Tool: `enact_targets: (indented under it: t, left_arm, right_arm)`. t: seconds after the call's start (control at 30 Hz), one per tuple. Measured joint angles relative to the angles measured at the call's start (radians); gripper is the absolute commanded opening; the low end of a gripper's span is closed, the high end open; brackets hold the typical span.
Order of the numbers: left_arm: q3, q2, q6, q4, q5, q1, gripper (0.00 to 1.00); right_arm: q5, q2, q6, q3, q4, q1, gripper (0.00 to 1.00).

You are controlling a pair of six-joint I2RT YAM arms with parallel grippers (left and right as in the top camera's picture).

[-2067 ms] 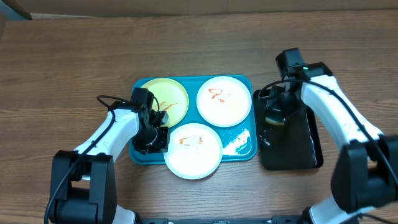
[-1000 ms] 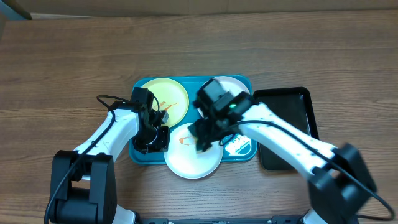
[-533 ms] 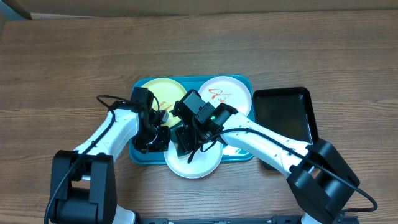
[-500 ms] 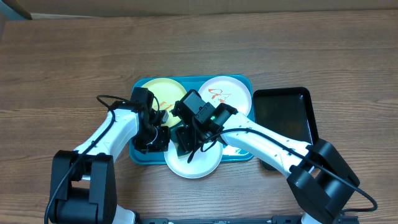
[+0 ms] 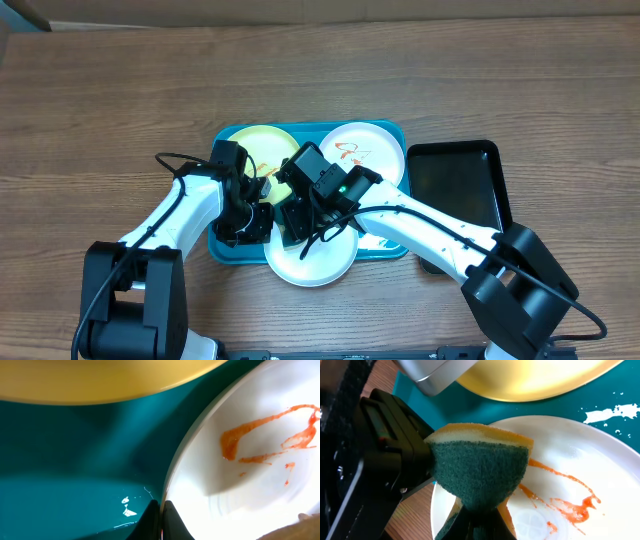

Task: Clean dirty plates on tray and stack at the side
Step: 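Scrub the white plate with the sponge while left gripper holds it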

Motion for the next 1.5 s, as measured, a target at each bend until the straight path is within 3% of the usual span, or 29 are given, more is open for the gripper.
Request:
enact_targets:
  t: [0.6, 1.07, 1.5]
  left_arm:
    - [0.000, 0.000, 0.000, 0.000, 0.000, 0.000, 0.04]
    - [0.000, 0.000, 0.000, 0.000, 0.000, 0.000, 0.04]
    - [0.000, 0.000, -0.011, 0.000, 0.000, 0.000, 0.04]
  right_arm:
    - [0.010, 0.002, 0.150, -0.103, 0.152, 0.000, 0.04]
    - [0.017, 0.002, 0.453, -0.165, 0.240, 0.000, 0.04]
    - [-0.078, 0.039, 0.441, -0.165, 0.195, 0.000, 0.04]
